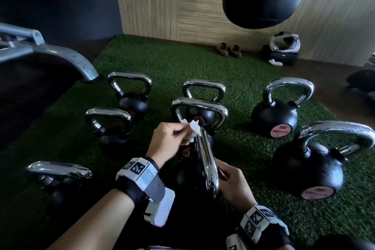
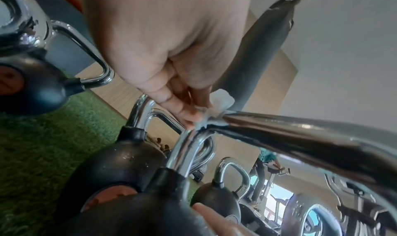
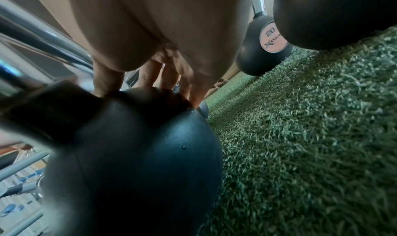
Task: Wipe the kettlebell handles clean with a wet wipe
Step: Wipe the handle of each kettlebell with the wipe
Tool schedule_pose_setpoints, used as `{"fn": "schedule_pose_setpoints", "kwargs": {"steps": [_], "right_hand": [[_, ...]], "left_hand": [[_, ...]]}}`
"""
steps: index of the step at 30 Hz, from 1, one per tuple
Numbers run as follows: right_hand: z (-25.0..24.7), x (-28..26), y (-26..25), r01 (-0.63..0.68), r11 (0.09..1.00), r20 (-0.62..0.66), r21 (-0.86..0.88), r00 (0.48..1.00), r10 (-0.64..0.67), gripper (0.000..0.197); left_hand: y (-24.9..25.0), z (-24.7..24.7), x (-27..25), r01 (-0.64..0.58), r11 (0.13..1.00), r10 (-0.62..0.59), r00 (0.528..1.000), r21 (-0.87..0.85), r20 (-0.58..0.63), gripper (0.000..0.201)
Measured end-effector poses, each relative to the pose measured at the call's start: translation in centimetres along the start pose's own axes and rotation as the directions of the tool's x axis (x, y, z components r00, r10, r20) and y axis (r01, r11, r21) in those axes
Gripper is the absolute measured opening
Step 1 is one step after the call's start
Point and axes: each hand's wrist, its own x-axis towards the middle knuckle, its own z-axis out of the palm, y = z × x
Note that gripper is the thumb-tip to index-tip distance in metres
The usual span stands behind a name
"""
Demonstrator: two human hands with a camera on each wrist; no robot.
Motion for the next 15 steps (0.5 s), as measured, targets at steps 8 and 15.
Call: {"fn": "schedule_pose_setpoints", "kwargs": {"steps": [8,15], "right_hand": [[0.1,0.1,0.3,-0.014,0.999,0.009,0.037,1.0,0.014,0.05],[0.3,-0.5,-0.5,0.002,0.996,-0.032,0.086,1.0,0.0,0.047]], "left_hand": [[1.9,-0.4,-0.7,0.145,0.979,-0.137,0.988,-0.141,0.067,0.011],[3.0,-0.8,-2.8,0.252,0.964,-0.236,0.958,-0.084,0.163,0.004]]}}
